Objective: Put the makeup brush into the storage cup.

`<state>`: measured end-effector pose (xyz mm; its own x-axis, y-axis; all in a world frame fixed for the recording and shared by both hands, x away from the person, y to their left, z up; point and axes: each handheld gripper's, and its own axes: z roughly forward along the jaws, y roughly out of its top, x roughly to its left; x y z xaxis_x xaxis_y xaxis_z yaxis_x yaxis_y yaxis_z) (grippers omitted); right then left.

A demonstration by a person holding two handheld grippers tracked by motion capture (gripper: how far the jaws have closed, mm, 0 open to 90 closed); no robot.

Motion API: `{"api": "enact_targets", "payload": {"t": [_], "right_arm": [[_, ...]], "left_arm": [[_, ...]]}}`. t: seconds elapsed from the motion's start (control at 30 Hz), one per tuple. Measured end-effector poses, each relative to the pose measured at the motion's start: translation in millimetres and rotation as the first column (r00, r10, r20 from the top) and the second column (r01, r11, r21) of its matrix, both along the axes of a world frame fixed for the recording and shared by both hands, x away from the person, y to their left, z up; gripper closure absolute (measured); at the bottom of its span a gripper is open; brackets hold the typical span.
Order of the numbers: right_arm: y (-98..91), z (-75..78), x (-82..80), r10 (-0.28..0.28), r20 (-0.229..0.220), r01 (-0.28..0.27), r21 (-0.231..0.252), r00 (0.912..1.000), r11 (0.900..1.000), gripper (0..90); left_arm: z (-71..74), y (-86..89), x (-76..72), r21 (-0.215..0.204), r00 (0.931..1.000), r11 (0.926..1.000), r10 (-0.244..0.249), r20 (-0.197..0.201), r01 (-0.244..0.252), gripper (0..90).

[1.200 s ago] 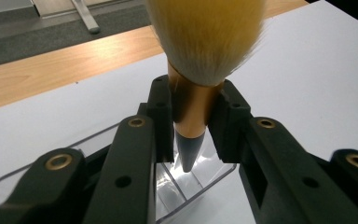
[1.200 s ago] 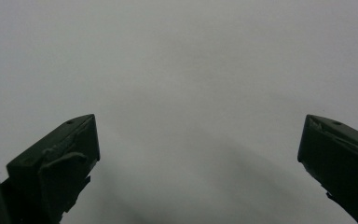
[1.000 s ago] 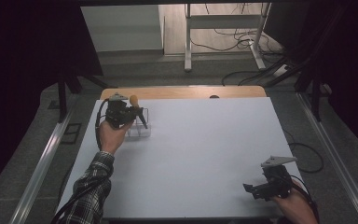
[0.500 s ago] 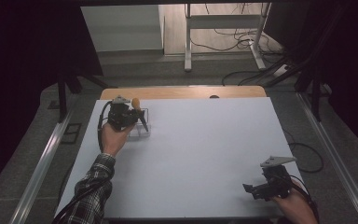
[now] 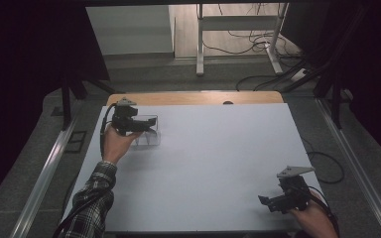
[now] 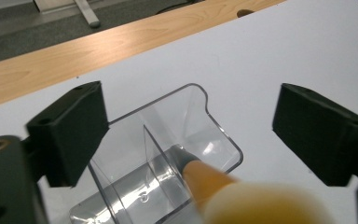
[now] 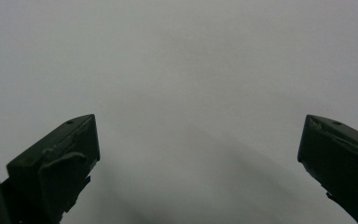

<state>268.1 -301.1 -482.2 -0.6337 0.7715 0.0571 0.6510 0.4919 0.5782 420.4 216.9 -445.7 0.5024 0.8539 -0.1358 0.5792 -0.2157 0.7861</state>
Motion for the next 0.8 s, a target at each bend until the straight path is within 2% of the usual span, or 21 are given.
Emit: {"api": "enact_targets", "payload": {"t": [0.07,0.17,0.4,0.8], "right_arm": [[0.1,0.0,0.0,-0.001,-0.001,0.001,0.0,1.0,1.0,0.0],[0.2,0.0,-0.1,0.0,-0.001,0.0,-0.001,1.0,1.0,0.0],[0.1,0.0,-0.1,0.001,0.001,-0.001,-0.002,1.0,1.0,0.0],[-0.5,1.0,-0.4,-0.005,0.011,0.005,0.006,0.9999,1.0,0.0]], "left_arm": [[0.0,1.8,0.0,-0.01,1.0,0.9999,-0.003,-0.007,0.003,6.5],[-0.3,2.4,-1.0,0.009,0.9997,0.9998,-0.02,-0.013,0.02,2.8],[2.0,5.2,-3.2,0.017,0.9995,0.9994,-0.03,-0.01,0.03,1.7],[5.3,2.9,-7.9,0.083,0.9987,0.9952,-0.05,-0.011,0.051,1.3]]}}
